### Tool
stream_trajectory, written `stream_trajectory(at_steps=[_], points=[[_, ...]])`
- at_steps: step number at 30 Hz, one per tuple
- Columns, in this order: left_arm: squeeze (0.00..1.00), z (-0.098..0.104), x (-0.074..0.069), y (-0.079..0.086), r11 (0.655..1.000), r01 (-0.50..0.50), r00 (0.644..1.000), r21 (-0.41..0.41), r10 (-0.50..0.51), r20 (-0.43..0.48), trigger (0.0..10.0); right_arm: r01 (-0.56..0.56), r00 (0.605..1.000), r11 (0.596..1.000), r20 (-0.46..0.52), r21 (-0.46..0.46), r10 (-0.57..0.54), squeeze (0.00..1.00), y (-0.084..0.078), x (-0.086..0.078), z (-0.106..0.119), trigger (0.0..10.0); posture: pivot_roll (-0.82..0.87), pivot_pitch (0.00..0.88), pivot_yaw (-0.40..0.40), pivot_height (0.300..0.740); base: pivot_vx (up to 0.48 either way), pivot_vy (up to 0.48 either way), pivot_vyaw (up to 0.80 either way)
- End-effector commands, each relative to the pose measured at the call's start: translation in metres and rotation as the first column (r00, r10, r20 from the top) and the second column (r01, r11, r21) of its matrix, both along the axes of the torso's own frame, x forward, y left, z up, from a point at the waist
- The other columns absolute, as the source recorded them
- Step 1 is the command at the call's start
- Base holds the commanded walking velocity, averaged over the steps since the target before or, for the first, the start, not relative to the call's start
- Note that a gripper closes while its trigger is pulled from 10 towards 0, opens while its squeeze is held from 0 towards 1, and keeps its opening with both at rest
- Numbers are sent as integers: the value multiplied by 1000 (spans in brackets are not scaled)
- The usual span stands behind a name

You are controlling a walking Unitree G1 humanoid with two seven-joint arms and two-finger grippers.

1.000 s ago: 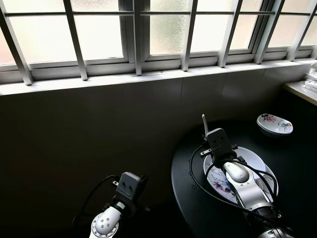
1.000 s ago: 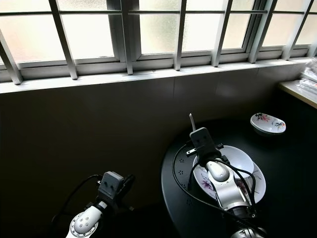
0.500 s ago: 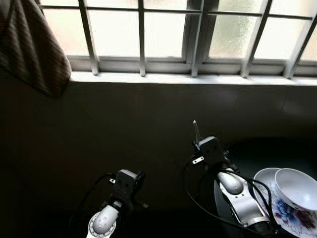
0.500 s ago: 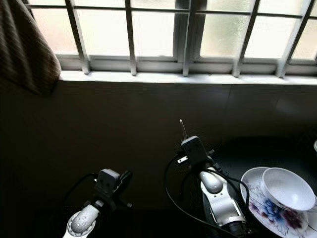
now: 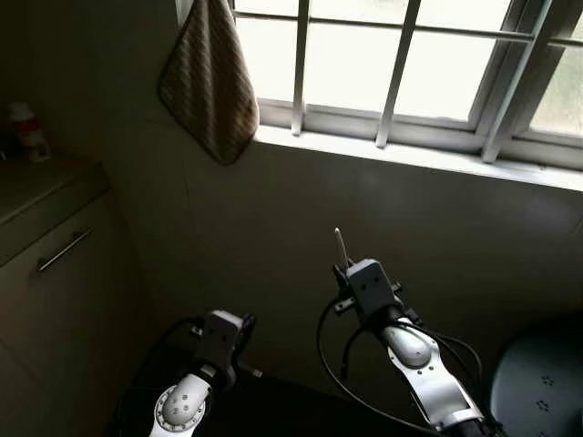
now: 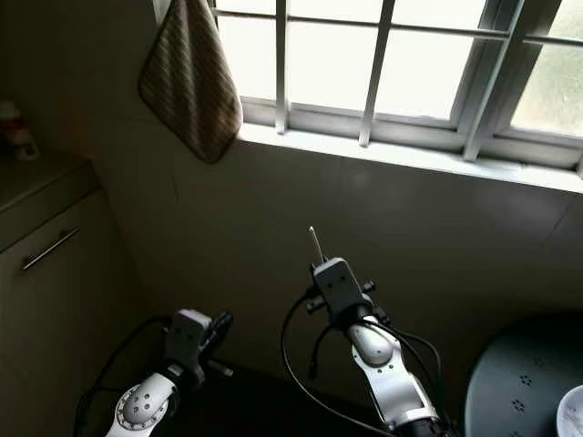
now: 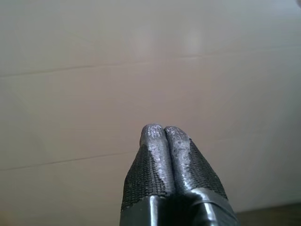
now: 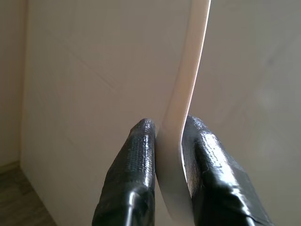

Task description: Kitchen organization

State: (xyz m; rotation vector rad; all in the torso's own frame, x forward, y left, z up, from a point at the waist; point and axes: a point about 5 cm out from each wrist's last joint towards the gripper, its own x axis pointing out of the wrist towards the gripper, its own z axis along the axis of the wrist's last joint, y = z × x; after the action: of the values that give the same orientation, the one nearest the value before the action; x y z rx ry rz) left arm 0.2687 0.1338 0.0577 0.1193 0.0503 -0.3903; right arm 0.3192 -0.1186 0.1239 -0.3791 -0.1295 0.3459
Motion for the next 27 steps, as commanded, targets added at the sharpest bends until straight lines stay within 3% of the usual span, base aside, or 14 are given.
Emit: stream_trajectory(at_steps=[1,15,20,27], points=[[0,-1,-1,-8,1000,18,1000,7,-18,1,10000,22,1000,1000,-4,-18,-23,0,-7,-3,-4,0,49,0,-32,740,0,0,800],[0,-1,-2,-6,1000,9,1000,11,-9,2,10000,11,997,998,-70,-57,-15,0,-3,-19,-31,0,55,0,-30,740,0,0,800],[0,1,-2,-5,1000,1,1000,21,-1,21,10000,25,999,998,-47,-52,-28,0,-3,-16,-26,0,54,0,-30,740,0,0,800],[0,26,6,2,996,-85,987,18,81,141,10000,21,995,1000,99,-1,-21,0,5,-9,6,0,58,0,-30,740,0,0,800]])
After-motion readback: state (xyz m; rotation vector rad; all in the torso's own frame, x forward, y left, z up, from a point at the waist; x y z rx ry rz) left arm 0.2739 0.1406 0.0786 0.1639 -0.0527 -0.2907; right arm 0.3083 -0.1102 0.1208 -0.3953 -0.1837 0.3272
